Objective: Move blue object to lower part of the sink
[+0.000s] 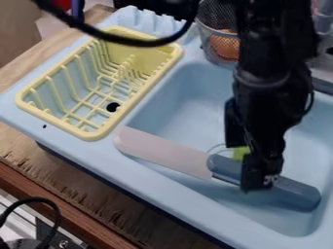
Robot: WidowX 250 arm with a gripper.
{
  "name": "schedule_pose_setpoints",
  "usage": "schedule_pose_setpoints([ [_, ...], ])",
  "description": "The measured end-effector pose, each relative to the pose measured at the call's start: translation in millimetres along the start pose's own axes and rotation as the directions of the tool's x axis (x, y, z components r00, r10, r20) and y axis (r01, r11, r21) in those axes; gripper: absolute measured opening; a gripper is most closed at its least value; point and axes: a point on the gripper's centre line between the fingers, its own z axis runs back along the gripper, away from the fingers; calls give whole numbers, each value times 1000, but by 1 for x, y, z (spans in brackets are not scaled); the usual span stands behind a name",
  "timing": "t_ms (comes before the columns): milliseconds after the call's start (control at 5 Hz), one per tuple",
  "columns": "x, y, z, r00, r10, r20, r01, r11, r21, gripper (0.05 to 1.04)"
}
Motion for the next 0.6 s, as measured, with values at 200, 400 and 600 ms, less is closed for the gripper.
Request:
schedule_pose_setpoints([
  [200, -1, 12, 14, 994, 105, -10, -105, 994, 27, 999],
  [400, -7, 31, 27, 960, 281, 5, -280, 957, 71, 999],
  [600, -17, 53, 38, 882, 457, 112, -470, 869, 157, 999],
])
